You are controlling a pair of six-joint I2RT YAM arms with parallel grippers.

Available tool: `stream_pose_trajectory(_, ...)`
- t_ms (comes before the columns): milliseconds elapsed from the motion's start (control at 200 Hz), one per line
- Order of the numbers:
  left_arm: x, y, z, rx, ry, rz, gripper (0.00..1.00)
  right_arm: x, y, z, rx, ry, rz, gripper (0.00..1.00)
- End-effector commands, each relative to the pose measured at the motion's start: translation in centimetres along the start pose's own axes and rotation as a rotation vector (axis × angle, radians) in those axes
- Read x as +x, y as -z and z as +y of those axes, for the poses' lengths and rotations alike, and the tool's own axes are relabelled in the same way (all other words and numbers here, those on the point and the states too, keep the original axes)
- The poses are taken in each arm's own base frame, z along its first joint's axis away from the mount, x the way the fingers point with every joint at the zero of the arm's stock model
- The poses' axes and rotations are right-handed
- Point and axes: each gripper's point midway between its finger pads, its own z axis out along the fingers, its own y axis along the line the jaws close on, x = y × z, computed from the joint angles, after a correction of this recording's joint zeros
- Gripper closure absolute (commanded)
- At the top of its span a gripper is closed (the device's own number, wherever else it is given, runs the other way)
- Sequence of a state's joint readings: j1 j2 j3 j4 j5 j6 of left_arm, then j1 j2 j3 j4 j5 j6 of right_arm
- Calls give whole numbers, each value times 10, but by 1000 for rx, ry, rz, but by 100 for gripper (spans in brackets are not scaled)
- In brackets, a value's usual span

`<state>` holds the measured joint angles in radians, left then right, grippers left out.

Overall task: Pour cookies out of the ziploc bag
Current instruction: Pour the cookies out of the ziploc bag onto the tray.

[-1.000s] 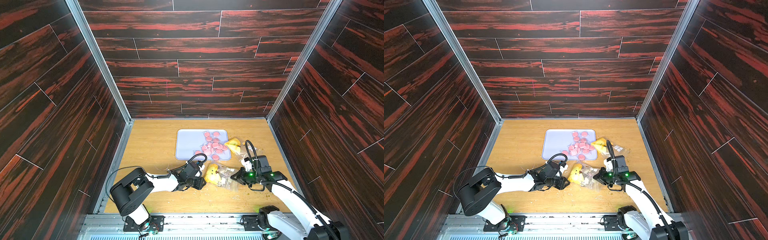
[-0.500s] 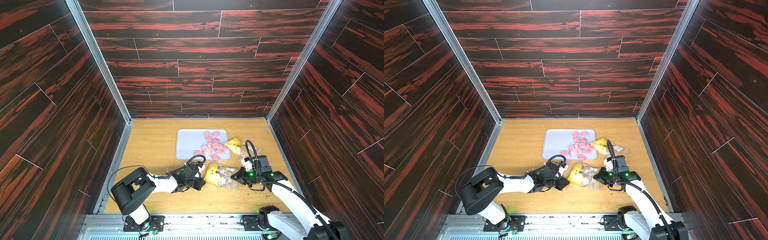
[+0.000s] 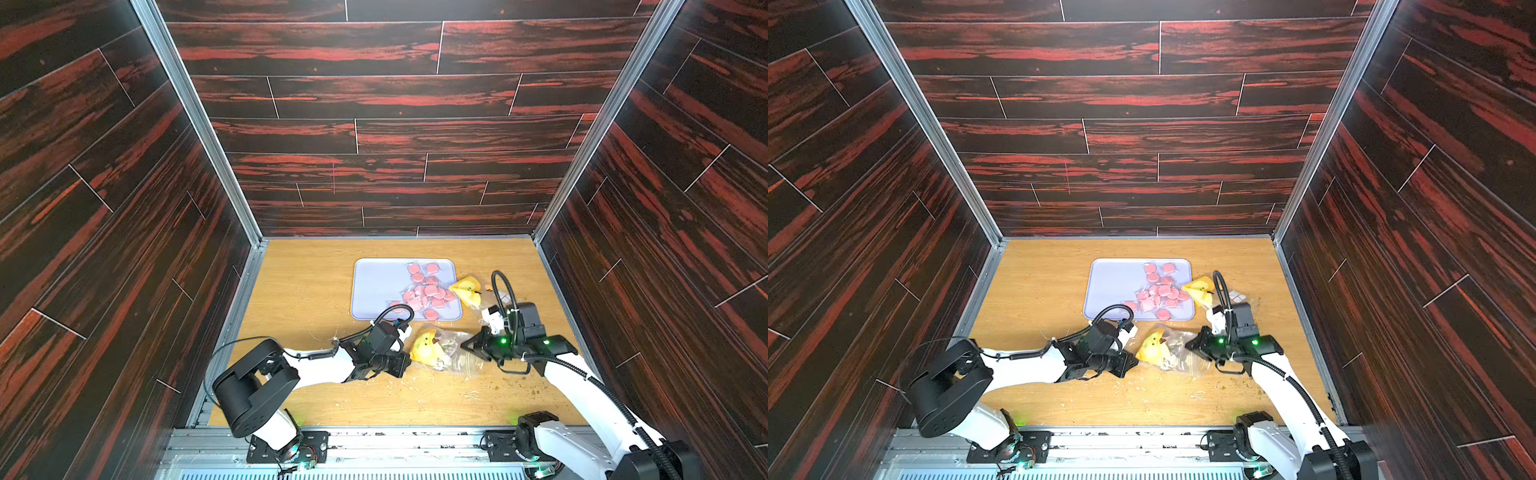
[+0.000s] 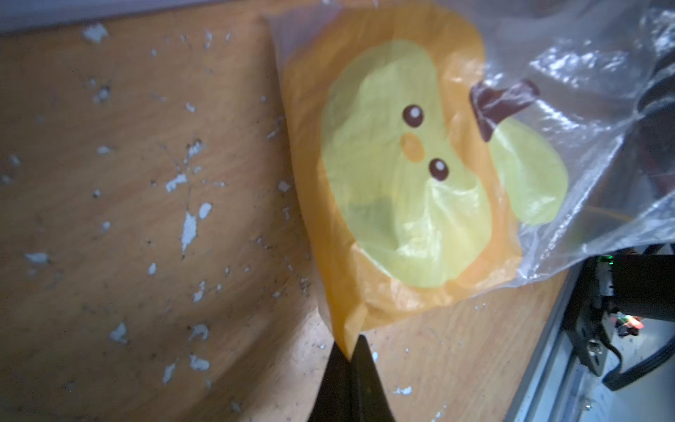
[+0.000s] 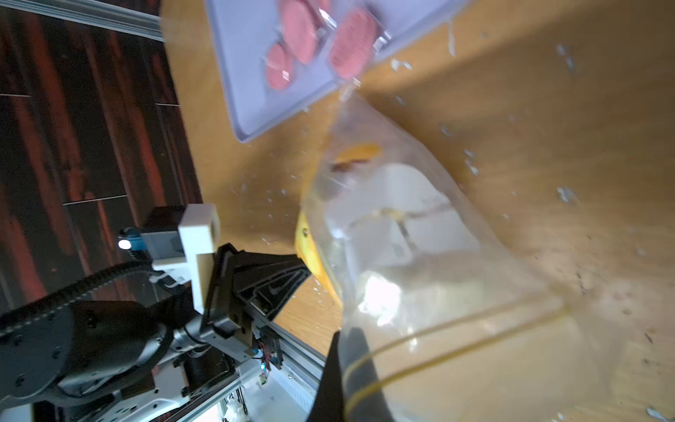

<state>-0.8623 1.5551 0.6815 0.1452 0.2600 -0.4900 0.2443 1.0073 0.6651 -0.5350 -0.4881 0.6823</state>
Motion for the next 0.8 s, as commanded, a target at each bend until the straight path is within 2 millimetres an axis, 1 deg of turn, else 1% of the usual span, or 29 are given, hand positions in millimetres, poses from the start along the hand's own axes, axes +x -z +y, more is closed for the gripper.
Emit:
stream_pose_trajectory(0, -20, 17, -7, -25, 1, -46, 100, -9, 5, 17, -36, 31, 0, 100)
stream_pose_trajectory(120, -30, 28, -6, -61, 9, -67, 100, -16, 7, 29, -66, 46, -2, 100)
stream_pose_trajectory(225, -40, 41, -3, -101, 30, -95, 100, -25, 8, 40, -86, 60, -6, 100)
stream_pose_trajectory(391, -60, 68, 9, -206, 51, -144, 100, -42, 7, 61, -142, 76, -11, 100)
stream_pose_trajectory(526, -79, 89, 14, -268, 54, -193, 100, -58, 2, 75, -180, 90, -6, 100)
stream_pose_trajectory(676, -103, 110, 32, -348, 87, -255, 100, -78, -4, 94, -232, 112, -6, 100)
stream_pose_trajectory(792, -118, 118, 50, -364, 154, -266, 100, -96, -11, 107, -273, 132, -12, 100)
